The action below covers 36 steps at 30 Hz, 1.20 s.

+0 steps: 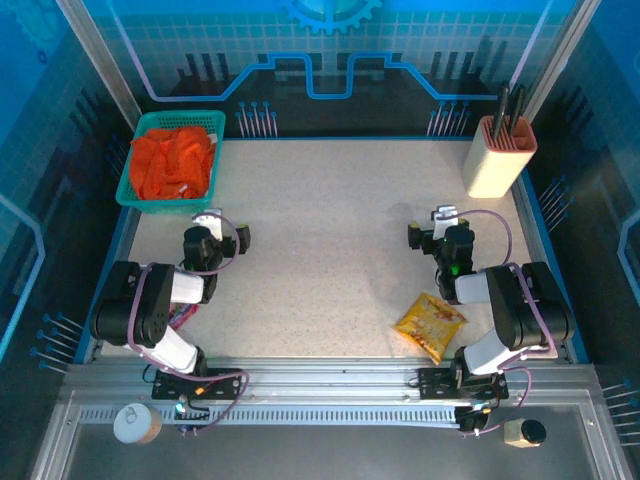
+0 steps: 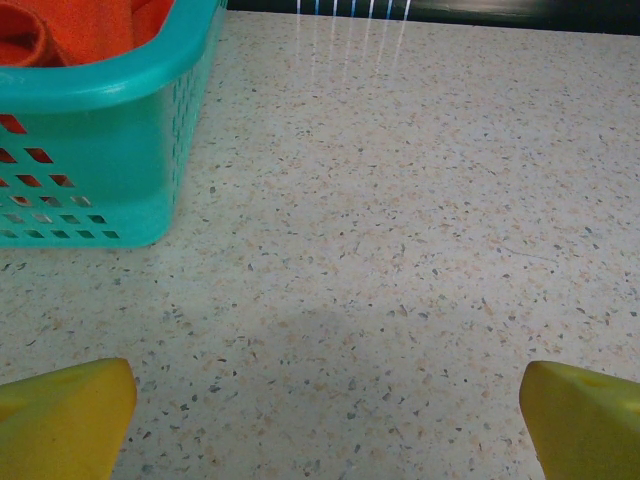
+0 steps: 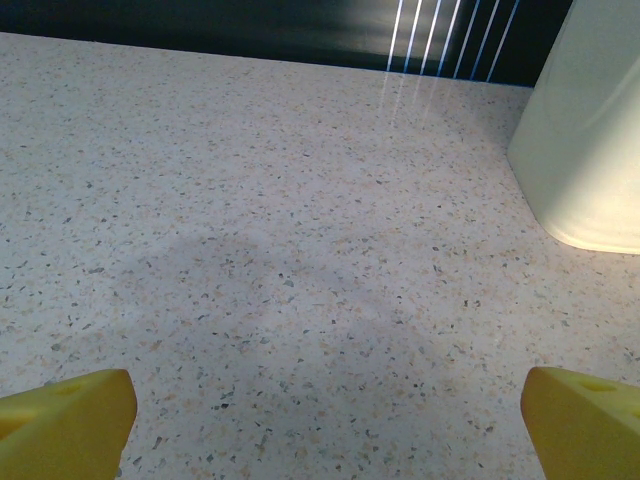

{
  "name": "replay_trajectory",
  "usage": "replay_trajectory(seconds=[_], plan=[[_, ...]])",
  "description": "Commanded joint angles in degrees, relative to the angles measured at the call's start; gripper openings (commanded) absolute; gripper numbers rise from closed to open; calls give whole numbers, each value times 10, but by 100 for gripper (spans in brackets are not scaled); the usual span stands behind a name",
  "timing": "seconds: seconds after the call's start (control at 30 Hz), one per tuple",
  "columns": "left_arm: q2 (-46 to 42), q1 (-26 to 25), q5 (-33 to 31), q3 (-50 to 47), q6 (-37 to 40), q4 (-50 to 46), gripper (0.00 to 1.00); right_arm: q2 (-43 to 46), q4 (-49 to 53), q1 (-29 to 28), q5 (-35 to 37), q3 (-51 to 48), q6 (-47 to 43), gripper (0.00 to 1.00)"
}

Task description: Fold and stack the t-shirts

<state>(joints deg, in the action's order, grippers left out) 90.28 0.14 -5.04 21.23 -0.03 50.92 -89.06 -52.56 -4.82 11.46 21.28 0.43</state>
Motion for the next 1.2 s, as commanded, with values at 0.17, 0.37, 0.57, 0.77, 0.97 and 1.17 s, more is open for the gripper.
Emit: replay_trajectory(seconds=[0.17,0.37,0.57,0.77,0.97,1.17], plan=[[-11,-3,11,8,0,17,99,6,-8,6,-7,4,7,100],[-12,-3,12,9,0,17,99,6,-8,6,-7,4,7,100],[-12,-3,11,9,0,16,99,7,-12,6,-11,1,7,100],[-115,-53,-95,-9,21,-35,99,104,-64,-13,40,-70,-1,100],[-277,-86,-178,107,-72,-351,99,335,205,-24,77,-58,54,100],[-276,-63,-248,276,-108,-550,95,451,415,-24,40,2,76,100]])
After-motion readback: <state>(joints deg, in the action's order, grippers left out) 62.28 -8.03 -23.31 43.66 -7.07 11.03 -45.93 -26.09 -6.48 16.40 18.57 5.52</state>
